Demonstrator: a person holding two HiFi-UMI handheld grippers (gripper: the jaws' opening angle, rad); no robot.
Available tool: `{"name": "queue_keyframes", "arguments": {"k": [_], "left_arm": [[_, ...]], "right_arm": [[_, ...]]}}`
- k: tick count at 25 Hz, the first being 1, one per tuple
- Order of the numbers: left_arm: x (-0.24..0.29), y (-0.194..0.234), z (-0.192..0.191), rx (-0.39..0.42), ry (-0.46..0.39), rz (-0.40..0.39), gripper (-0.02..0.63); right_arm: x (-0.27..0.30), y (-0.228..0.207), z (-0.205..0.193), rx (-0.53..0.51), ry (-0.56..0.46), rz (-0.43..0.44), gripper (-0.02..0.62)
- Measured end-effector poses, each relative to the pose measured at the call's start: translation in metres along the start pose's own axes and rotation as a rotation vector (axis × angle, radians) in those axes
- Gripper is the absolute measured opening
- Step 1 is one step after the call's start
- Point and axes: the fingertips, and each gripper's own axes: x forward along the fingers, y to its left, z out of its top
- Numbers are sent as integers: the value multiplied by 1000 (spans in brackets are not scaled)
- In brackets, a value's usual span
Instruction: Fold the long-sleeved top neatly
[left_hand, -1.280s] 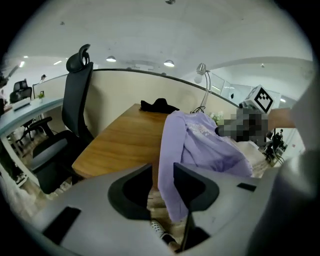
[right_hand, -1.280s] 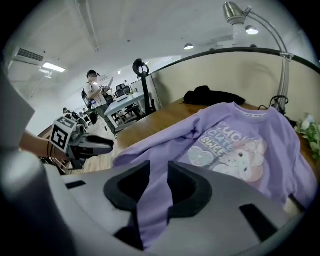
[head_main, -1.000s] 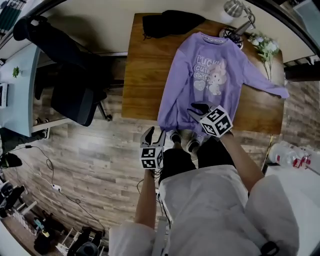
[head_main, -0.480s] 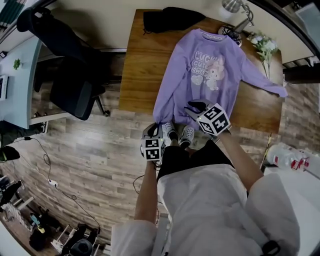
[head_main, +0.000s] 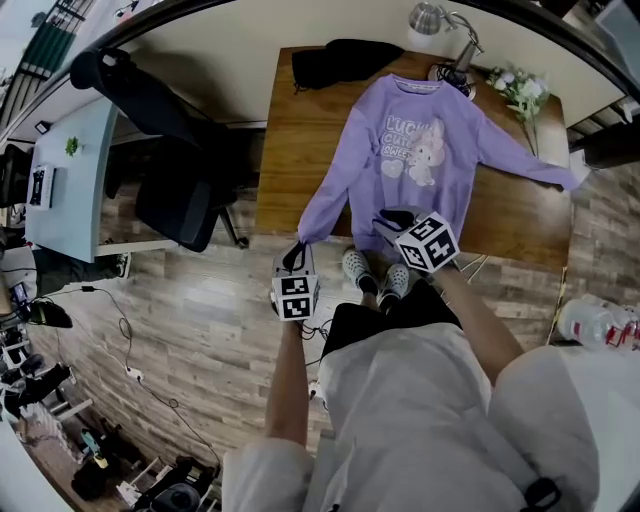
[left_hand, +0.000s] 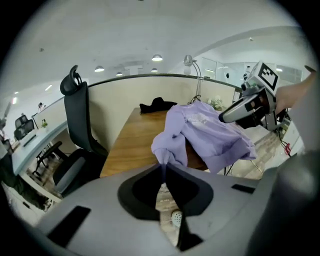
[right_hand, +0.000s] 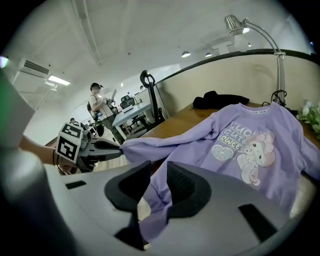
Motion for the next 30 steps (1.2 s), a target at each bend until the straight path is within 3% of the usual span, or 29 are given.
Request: {"name": "queue_keyframes", "arguments": {"k": [5,9,18,30], "left_arm": [[-18,21,32,148,-31,106,44],[-23,39,59,224,-50,144,44],[-21,99,110,383,-74,182,44],[42,228,184,644,-104,207,44]], "right_arm": [[-9,8,0,12,-29,16,107],[-19,4,2,14,-56,7,106],[-19,-10,37,84,-151,-56,100],[33,-20,90,158,-144,-162,98]]}}
